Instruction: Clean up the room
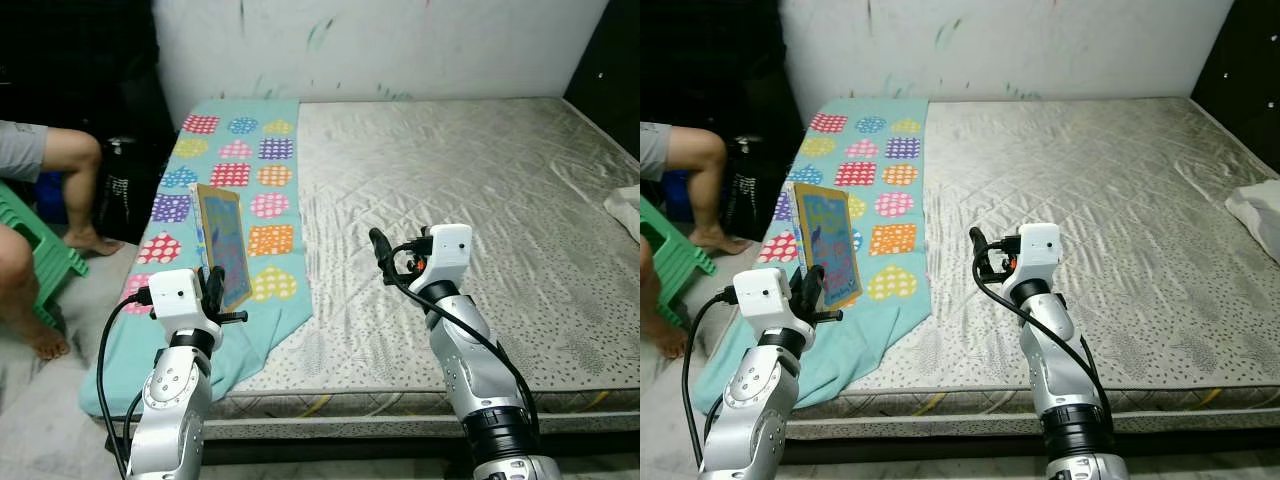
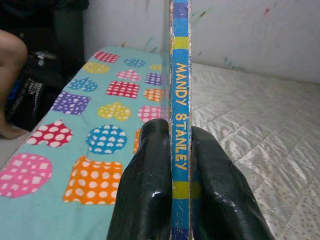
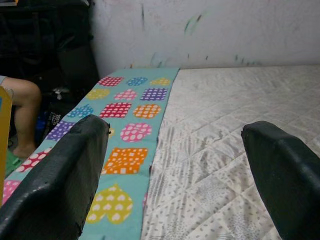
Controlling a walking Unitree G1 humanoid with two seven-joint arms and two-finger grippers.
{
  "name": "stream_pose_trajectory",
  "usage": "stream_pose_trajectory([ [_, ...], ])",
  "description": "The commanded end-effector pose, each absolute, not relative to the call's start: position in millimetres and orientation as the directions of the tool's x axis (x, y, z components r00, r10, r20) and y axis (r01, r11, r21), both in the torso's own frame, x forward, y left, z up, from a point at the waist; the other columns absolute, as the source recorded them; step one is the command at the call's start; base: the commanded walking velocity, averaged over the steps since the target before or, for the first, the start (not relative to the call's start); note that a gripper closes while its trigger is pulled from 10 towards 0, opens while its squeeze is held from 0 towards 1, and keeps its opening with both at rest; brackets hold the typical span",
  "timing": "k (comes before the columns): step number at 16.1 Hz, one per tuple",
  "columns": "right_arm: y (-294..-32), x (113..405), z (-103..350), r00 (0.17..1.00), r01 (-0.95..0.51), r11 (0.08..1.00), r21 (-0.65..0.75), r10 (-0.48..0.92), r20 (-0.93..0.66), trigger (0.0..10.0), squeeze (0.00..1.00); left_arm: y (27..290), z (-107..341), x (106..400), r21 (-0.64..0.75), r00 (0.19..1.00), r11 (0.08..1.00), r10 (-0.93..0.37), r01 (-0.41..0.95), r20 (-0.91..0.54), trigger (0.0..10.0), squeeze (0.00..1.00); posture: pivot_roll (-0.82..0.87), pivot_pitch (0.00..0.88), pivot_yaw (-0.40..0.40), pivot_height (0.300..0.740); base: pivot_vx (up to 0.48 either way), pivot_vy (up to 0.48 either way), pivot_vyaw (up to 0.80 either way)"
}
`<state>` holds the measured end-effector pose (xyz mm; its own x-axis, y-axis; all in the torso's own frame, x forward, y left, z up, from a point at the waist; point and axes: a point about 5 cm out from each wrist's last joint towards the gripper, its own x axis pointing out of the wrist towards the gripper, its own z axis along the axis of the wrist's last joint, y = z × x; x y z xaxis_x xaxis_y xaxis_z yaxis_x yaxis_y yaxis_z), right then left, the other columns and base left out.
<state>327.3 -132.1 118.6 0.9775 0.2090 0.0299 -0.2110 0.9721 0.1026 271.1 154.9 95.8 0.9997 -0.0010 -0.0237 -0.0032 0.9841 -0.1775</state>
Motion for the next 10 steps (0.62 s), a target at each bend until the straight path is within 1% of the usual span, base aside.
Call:
stream_pose_trajectory([
  [1,-136.2,326.5,119.4,0.98,-0.2,0.975,0.093,0.197,0.041,10.0,0.0,152.6,104.5,276.1,-0.178,1.0,0.984,-0.02,0.022,0.014,10.0,0.0,-0.15,0.0,0.063,0.74,0.0,0.0,0.0],
  [6,-138.5,324.1,117.6,0.979,-0.201,0.977,0.077,0.198,0.038,10.0,0.0,151.1,103.4,276.1,-0.182,0.999,0.983,-0.032,0.033,0.012,10.0,0.0,-0.15,0.0,0.067,0.74,0.0,-0.281,0.0],
  [10,-145.2,325.4,118.4,0.982,-0.188,0.98,0.065,0.185,0.04,10.0,0.0,149.6,103.5,277.8,-0.186,0.999,0.982,-0.039,0.041,0.014,10.0,0.0,-0.16,0.0,0.068,0.74,0.0,-0.295,0.0],
])
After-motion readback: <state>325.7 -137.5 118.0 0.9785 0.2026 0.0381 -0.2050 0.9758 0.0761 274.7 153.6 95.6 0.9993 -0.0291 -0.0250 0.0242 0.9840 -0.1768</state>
